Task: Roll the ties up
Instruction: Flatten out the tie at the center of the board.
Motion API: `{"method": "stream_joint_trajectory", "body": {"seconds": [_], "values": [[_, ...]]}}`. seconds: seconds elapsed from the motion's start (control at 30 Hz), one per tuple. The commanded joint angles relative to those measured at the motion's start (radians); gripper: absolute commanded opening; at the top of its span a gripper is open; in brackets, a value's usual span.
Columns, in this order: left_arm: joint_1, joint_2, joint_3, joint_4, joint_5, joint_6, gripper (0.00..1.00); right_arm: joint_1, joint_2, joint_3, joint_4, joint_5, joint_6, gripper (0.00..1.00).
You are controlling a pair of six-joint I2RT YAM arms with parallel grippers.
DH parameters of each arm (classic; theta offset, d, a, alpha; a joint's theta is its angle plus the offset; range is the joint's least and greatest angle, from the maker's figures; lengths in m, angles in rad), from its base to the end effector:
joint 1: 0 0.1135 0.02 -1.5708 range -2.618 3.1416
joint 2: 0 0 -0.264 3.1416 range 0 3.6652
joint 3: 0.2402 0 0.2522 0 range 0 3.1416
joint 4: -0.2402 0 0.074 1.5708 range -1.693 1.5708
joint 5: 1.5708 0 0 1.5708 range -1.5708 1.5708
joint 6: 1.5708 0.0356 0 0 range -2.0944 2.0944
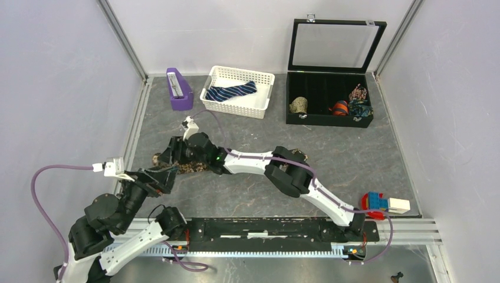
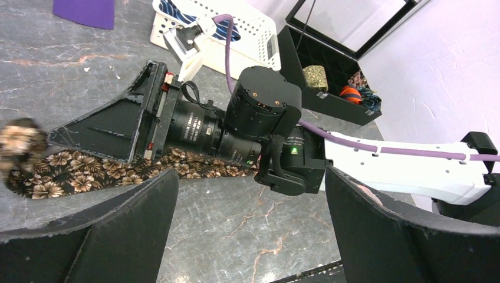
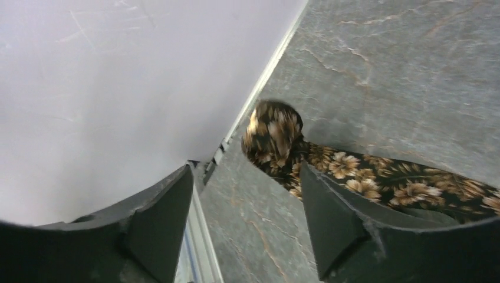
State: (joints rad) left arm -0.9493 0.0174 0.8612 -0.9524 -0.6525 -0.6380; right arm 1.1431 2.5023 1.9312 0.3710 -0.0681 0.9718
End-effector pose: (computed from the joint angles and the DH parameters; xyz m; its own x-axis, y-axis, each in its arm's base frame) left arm 0.0034 0.0323 0.3299 -0.2261 -0.4970 -0.8378 0.1990 0.8183 -0.5392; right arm 0.2374 0.5267 0.1673 -0.8191 0.1897 -0.5414 -0.4593 0.3485 0.8170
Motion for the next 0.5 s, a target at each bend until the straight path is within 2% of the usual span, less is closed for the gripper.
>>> {"method": "stream_joint_trajectory", "body": {"seconds": [0.0, 0.03, 0.13, 0.3, 0.47], "values": [[0.007, -0.005, 0.001, -0.008, -0.028, -0.026, 1.00, 0.015, -0.011, 0.096, 0.101, -0.022, -0.043, 0.84], [0.006, -0.005, 0.000, -0.009, -0.030, -0.026, 1.00, 0.015, -0.035, 0.096, 0.071, -0.023, -0.079, 0.90], [0.008, 0.009, 0.003, -0.015, -0.045, -0.035, 1.00, 0.008, -0.153, -0.005, -0.003, 0.012, -0.219, 0.98], [0.010, 0.058, 0.006, -0.026, -0.052, -0.042, 1.00, -0.044, -0.462, -0.380, -0.089, 0.119, -0.380, 0.98], [0.017, 0.109, 0.006, -0.026, -0.055, -0.037, 1.00, -0.103, -0.708, -0.678, -0.218, 0.245, -0.564, 0.98]]}}
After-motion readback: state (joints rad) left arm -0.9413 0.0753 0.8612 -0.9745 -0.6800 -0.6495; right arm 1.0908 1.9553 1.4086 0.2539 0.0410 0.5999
